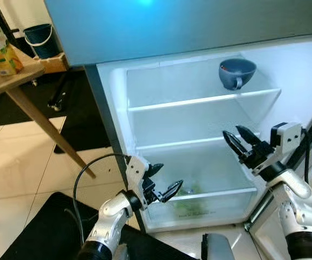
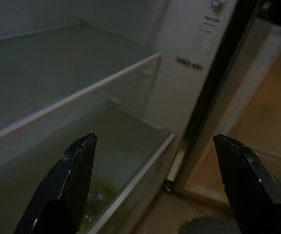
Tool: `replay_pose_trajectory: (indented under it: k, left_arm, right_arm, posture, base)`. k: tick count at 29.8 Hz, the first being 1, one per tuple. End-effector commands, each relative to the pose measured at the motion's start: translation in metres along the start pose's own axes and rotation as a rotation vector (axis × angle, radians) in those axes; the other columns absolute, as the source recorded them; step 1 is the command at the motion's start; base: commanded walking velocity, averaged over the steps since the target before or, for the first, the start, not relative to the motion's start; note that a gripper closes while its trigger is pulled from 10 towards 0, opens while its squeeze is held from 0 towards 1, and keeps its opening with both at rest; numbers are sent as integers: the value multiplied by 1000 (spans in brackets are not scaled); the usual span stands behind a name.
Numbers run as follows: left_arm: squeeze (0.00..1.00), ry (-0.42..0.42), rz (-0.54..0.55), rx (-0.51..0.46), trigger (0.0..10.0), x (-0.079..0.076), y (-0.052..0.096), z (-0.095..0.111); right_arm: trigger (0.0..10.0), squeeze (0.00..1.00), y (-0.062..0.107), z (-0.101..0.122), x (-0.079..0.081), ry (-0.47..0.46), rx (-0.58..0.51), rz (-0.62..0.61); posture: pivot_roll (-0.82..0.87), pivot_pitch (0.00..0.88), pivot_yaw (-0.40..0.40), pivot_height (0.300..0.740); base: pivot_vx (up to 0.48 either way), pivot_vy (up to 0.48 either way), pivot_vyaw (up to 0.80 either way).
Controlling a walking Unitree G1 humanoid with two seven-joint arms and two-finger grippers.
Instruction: Restocking fridge
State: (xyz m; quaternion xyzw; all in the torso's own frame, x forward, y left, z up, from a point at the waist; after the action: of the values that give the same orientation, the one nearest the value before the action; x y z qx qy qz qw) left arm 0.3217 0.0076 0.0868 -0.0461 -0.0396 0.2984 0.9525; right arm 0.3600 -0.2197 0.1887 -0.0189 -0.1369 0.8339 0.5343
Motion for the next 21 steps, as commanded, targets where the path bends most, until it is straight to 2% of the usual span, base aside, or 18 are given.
replay_pose_trajectory:
  k: [1, 8, 21]
  left_arm:
    - [0, -8, -3, -4, 10000, 0, -1, -1]
    - [0, -9, -14, -2, 10000, -1, -1, -3]
    - [0, -9, -63, 27, 10000, -11, 0, -13]
  right_arm:
    - [10000, 0, 0, -1, 3, -12, 7, 3]
    - [10000, 0, 2, 2, 2, -15, 0, -8]
    - [10000, 0, 6, -5, 2, -42, 12, -19]
  posture:
    - [-132, 37, 89, 624]
    - [-139, 39, 93, 624]
    - [-135, 39, 96, 684]
  base:
    - [0, 0, 0]
    - [0, 0, 0]
    - [0, 0, 0]
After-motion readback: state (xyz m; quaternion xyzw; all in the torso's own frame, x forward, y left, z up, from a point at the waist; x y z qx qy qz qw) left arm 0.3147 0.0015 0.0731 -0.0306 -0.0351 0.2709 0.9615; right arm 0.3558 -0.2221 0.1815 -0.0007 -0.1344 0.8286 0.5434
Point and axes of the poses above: a point about 5 cm out from each wrist's last joint towards the gripper, its own y axis pointing back from the gripper into the wrist, its own z axis along the axis of the wrist's last joint, x = y × z, the point moved 6 cm from there along -y, pointing out of the wrist towards the gripper, and after that the axes turned 8 degrees about -y, right-handed, at the moved point
